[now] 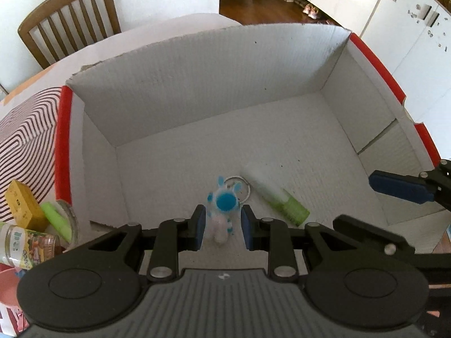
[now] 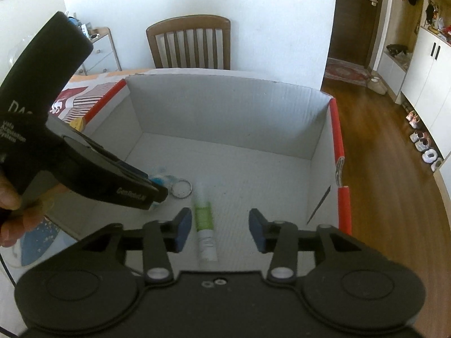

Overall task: Organize rigid objects
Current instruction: 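Carry the rabbit and glue stick into the shoebox and open both grippers, then withdraw both tools from the shoebox back toward the item pile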

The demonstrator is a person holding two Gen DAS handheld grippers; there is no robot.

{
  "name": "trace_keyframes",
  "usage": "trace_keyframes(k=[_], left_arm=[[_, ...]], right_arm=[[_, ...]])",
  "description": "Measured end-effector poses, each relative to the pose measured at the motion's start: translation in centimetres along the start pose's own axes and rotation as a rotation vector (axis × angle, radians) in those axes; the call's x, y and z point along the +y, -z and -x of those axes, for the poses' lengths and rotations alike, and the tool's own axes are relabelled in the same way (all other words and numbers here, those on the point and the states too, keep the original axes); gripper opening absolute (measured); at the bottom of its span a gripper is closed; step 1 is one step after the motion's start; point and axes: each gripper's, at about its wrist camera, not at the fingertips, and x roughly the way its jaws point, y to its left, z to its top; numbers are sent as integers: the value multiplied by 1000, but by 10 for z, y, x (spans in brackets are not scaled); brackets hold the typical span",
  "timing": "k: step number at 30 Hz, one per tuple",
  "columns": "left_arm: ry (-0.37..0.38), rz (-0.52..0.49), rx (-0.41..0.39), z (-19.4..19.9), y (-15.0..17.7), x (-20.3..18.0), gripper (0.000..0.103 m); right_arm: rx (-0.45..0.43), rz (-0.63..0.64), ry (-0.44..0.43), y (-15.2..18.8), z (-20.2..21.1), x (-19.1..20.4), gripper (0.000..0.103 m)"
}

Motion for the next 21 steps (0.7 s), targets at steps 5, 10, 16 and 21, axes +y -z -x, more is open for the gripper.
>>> trace_keyframes(k=[5,10,16,21], left_arm=[[-29,4,-26,9,2,-7,26],[-31,19,-54,20,6,-9,26],[-33,24,-92,34,11,-11,26],[-1,46,-134,53,18,-11,26]], right_arm=[[-10,-11,0,-1,4,-1,49],[-27,-17,4,-2,11,-1,53],[-47,-25,15,-1,21,-1,58],[-73,-32,17,-1,35,1,62]])
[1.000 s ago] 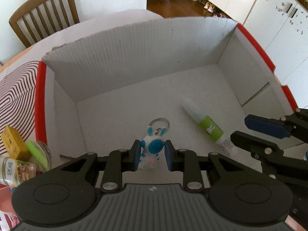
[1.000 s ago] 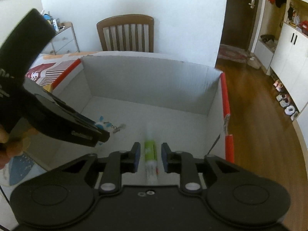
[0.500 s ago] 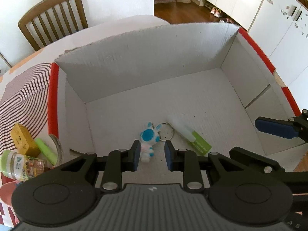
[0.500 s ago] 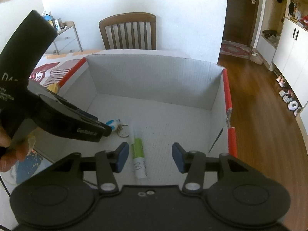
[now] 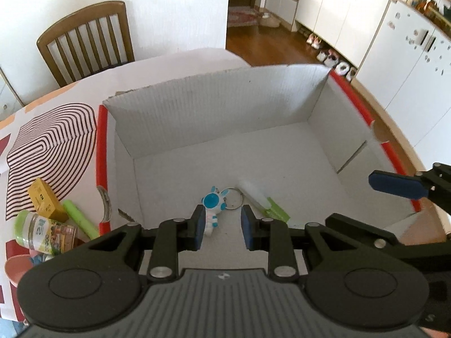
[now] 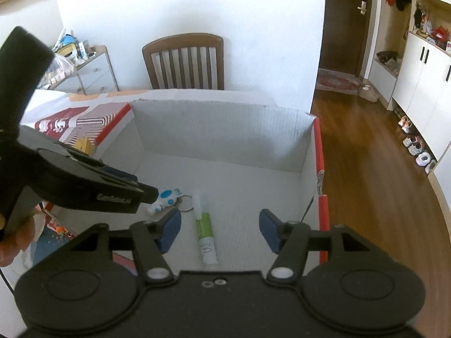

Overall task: Organize rigid objects
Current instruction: 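Withdraw both tools from the shoebox back toward the item pile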

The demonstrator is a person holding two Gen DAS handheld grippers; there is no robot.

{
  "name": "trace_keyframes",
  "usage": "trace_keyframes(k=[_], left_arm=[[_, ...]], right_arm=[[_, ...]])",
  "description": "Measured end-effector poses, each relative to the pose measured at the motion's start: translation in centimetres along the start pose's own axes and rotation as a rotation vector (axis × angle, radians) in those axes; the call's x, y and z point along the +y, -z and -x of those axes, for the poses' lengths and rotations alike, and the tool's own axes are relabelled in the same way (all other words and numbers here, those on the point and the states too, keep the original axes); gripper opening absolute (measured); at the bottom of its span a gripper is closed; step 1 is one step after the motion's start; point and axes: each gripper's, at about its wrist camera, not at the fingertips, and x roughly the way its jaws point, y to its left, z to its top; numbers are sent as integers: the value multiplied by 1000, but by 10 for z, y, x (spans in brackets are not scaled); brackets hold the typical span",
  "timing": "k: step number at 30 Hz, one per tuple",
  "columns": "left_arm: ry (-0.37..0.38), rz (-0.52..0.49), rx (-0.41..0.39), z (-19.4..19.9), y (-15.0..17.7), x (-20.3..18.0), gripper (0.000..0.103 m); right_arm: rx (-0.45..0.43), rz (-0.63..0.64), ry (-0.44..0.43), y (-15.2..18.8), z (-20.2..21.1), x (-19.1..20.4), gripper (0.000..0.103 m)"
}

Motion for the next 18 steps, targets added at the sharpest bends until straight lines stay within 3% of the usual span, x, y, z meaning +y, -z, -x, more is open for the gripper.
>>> trace_keyframes(k=[11,14,18], left_arm=[[3,13,-108,59,20,13,26],[2,14,-148,76,29,18,26],[10,21,-188,95,41,24,26]], right_arm=[[-60,-9,-10,-3,35,11,65],[-77,-12,-13,-1,46,16,73],[-100,-13,-6,0,60,27,75]])
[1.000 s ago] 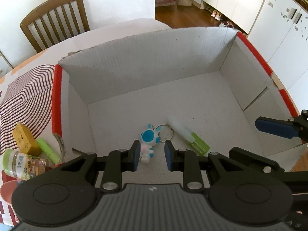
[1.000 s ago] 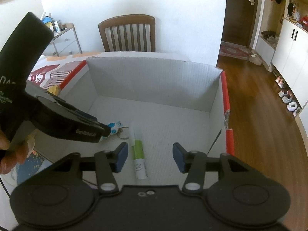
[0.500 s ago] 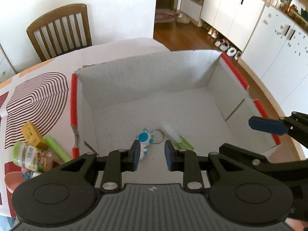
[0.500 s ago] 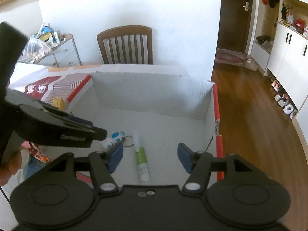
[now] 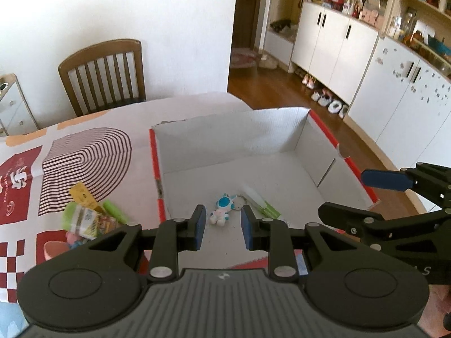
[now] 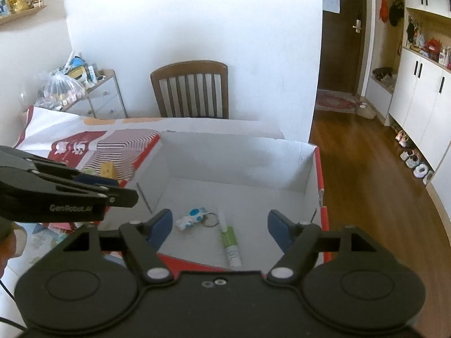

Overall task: Organize rigid objects
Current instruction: 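Withdraw both tools from the shoebox back toward the item pile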

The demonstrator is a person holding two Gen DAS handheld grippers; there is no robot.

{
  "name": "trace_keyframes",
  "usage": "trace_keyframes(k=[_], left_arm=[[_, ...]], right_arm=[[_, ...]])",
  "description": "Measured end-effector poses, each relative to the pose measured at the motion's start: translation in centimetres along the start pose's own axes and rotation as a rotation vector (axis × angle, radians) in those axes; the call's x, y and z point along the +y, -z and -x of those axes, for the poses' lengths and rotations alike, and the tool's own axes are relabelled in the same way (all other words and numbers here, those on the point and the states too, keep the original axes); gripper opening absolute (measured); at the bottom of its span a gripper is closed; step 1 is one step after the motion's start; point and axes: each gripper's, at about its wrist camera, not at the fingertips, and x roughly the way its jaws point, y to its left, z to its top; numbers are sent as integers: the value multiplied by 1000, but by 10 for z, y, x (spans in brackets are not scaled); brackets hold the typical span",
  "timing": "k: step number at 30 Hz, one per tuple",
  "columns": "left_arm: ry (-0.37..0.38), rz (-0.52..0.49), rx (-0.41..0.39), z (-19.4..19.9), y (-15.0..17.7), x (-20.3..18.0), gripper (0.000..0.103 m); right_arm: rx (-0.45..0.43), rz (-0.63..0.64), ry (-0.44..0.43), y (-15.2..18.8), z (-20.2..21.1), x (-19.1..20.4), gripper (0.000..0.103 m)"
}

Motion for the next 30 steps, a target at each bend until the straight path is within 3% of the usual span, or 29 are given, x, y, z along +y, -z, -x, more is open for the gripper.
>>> trace_keyframes(k=[8,9,12,15,30], left_arm=[[-27,11,-88,41,21,16,27],[-32,13,-97,46,24,18,33],[-41,17,-136,62,33,27,71],[-55,-4,-173,75,40,34,72],[-19,9,-186,102,79,112,74]], right_arm=[[-37,2,-5,2,26,28,82],[-41,0,-5,3,28,32,83],[-46,-13,-11,5,33,45,84],[-51,-22,-17,8,37,58,85],[-75,-51,-55,21,40,134,98]])
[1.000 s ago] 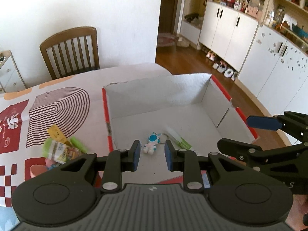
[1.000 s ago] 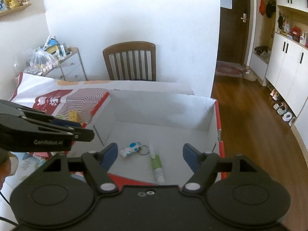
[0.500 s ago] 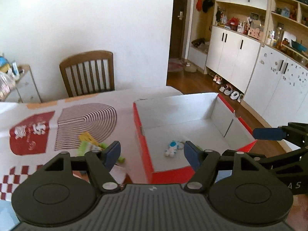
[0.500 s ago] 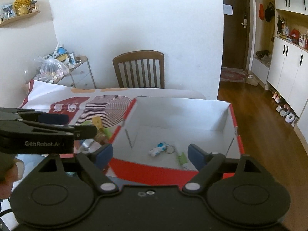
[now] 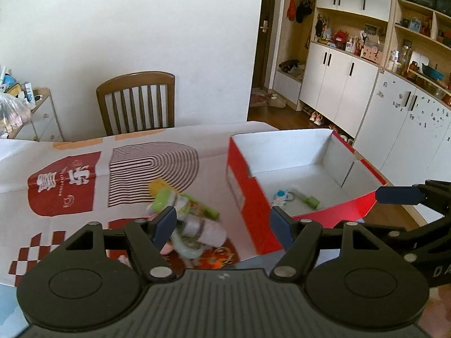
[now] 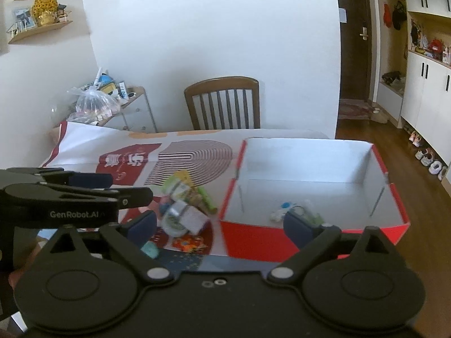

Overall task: Organize rigid objects
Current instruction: 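Withdraw both tools from the shoebox back toward the item pile, then grasp the pink eraser with the left gripper while the right grasps the bead jar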

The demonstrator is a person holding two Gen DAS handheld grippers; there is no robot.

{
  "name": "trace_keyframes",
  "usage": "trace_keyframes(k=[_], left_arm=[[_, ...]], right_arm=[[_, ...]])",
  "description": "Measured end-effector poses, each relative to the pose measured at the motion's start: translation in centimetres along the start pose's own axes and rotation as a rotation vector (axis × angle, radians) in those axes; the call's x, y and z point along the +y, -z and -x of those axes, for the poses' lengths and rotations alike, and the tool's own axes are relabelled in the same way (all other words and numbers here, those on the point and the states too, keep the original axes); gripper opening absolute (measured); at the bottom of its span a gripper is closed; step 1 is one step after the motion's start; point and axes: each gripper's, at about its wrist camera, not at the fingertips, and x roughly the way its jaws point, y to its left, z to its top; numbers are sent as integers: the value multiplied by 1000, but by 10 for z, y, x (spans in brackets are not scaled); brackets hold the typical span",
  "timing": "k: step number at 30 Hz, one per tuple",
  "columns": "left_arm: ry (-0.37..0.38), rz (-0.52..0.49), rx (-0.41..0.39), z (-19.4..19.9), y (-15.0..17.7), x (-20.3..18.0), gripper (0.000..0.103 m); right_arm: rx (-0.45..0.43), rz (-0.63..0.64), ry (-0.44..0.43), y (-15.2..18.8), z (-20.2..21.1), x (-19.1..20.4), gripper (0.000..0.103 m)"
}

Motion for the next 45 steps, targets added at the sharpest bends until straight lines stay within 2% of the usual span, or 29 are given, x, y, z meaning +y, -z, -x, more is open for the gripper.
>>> trace_keyframes(k=[3,12,16,19,24,29,35,45], left_arm=[[1,-8,-11,4,7,19,86],[26,-14,11,-4,26,69,89],[51,-17,-7,-15,35,86,101],[46,-13,-21,-26,39,97,101],[27,-12,3,-50,41,112,101],[46,14,33,-74,46,126,101],[62,19,53,-96,53,131,101],[61,24,63,-124,52,137,101]], right_arm=[[0,-9,-5,0,-4,12,99],[24,-16,0,-2,-26,46,101],[48,-37,12,-5,-40,55,101],[63,-47,27,-6,-51,60,101],[101,-81,60,-9,-78,64,101],[141,-105,81,-12,-107,72,101],[187,-147,106,-13,-141,79,100],[269,-245,164,-14,-189,69,95]])
